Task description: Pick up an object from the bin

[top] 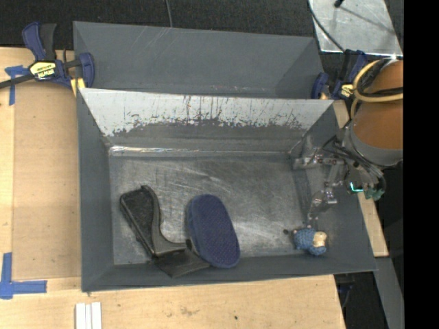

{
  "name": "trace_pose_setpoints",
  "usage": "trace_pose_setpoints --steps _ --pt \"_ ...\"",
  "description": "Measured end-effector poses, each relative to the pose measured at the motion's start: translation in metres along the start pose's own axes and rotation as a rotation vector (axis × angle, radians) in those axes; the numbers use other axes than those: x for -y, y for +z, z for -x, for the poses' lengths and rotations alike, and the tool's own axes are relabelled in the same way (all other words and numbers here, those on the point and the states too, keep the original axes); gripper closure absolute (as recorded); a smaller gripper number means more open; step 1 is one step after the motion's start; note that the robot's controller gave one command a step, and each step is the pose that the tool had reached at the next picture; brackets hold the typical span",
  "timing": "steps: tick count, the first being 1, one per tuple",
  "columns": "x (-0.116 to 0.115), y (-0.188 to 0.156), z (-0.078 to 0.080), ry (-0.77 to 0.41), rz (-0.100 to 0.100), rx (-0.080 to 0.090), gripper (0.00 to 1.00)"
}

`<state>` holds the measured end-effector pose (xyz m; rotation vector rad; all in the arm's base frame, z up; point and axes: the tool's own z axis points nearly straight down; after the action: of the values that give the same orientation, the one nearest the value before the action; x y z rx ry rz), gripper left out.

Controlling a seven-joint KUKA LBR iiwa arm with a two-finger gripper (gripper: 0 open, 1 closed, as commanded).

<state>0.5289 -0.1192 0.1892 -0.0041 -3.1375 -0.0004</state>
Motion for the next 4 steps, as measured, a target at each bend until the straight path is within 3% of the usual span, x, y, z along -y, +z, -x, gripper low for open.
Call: trace_pose_setpoints --steps 1,2,3,4 --pt "-0.077 0.010 -0.041 0.032 0.003 0.002 0.00" --pt "-0.158 0.028 -0.031 -0.126 0.002 0.003 0.00" --pt "-0.221 0.011 -0.032 -0.110 0.003 0.009 0.00" --pt "-0.186 0.093 0.000 -0.244 0.000 0.009 0.00"
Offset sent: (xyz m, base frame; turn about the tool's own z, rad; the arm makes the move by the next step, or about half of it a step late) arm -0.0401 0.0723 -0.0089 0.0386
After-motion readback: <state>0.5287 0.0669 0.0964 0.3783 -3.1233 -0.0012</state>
